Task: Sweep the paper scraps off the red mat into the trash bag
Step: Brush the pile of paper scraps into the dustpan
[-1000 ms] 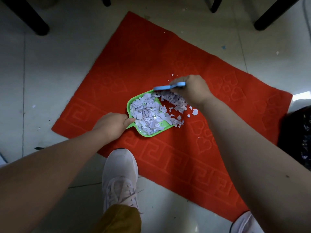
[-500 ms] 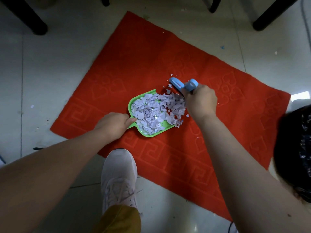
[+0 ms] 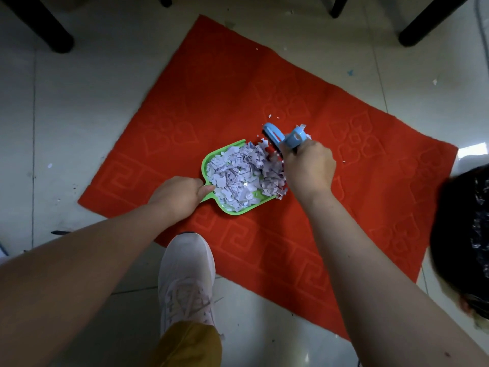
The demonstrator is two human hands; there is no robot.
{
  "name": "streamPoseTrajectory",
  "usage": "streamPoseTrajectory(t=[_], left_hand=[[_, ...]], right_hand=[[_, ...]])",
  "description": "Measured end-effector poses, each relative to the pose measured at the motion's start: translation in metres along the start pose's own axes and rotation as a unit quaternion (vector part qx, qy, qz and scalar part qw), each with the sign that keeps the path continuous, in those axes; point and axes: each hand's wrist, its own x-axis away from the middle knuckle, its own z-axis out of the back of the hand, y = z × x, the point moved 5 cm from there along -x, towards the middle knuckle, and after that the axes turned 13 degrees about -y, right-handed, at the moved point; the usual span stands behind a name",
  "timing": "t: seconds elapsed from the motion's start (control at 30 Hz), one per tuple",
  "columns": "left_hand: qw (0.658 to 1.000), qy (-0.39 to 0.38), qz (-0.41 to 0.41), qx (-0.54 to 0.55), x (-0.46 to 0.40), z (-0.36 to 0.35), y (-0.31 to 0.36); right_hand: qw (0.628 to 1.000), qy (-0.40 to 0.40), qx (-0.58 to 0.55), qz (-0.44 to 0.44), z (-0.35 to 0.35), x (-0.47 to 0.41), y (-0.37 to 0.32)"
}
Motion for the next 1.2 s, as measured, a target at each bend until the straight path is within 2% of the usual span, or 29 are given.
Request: streamPoseTrajectory(t=[0.23,0.43,0.83,0.97,1.2], left_hand=[[1.000,0.005,-0.009,-0.005,0.000,-0.001,0.001],[1.000,0.015,-0.016,-0.006,-0.001,-0.003,-0.001],[1.000,-0.014,0.016,-0.020,-0.006,-0.005,-0.001],[1.000,-0.005,0.008,-0.011,-0.005,-0.005,-0.001],[1.000,0.018,-0.021,-0.001,0.000,-0.004,0.000]], right_hand=[[0.999,-0.041,0.012,0.032,-0.033,0.016,-0.018],[0.997,-0.042,0.023,0.057,-0.053,0.030,-0.032],[0.995,-0.040,0.031,0.088,-0.073,0.049,-0.053],[0.997,-0.030,-0.005,0.064,-0.058,0.048,-0.048],[0.991,0.006,-0.129,-0.032,-0.022,0.035,-0.012]])
